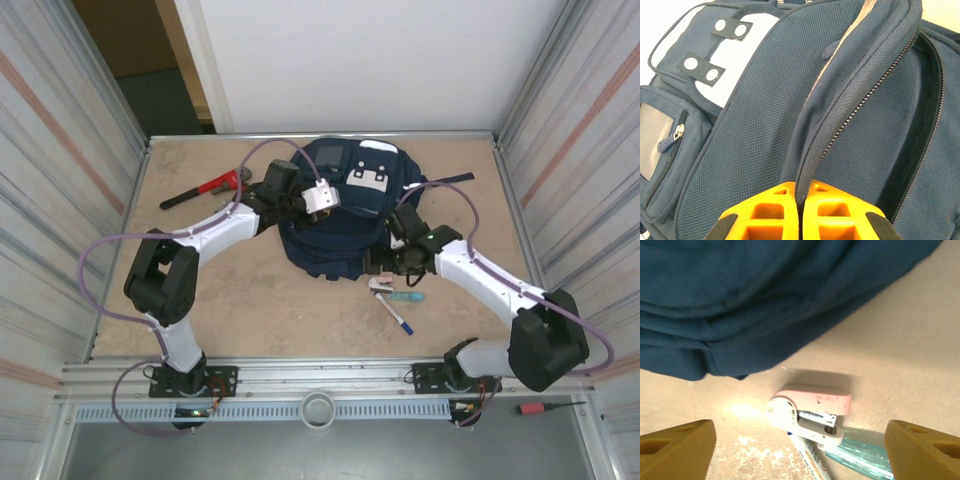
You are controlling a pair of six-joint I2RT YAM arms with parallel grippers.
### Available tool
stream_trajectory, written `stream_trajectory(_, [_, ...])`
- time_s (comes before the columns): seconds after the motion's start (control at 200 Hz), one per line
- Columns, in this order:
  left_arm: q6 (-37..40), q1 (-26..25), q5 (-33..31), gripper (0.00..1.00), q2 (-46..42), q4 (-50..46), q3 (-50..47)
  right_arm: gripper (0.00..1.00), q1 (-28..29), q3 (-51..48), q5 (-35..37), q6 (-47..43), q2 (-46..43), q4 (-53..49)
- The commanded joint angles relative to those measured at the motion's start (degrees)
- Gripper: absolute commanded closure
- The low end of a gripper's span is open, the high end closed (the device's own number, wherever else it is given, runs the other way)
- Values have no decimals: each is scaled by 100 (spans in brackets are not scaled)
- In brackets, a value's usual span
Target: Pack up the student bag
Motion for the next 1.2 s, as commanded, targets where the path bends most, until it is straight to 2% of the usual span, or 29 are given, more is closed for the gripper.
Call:
stream_trajectory(0.0, [-241, 59, 39, 100, -134, 165, 97, 6, 317, 37, 777, 471, 467, 109])
stream_trajectory(0.11, [-255, 51, 36, 100, -149, 107, 99, 4, 505, 133, 893, 574, 920, 221])
stream_trajectory(0.24, [-230, 42, -2, 100, -164, 78, 108, 5, 613, 81, 669, 687, 1279, 540])
stream_trajectory(0.391, [-177, 20, -74, 100, -160, 33, 143, 14, 729, 69, 680, 895, 1603, 557])
stream_trajectory(0.626, [-150, -2, -156, 100, -158, 50, 143, 20, 767, -58, 741, 976, 1658, 588])
stream_trajectory(0.842, [-146, -18, -249, 100, -177, 27, 152, 32, 759, -160, 638, 980, 1635, 699])
stream_trajectory(1.117, [-141, -17, -353, 100, -246, -2, 152, 21, 758, -252, 575, 950, 1571, 741])
stream_trajectory(1.192, [-163, -20, -375, 100, -256, 7, 160, 21, 759, -249, 566, 907, 1556, 750])
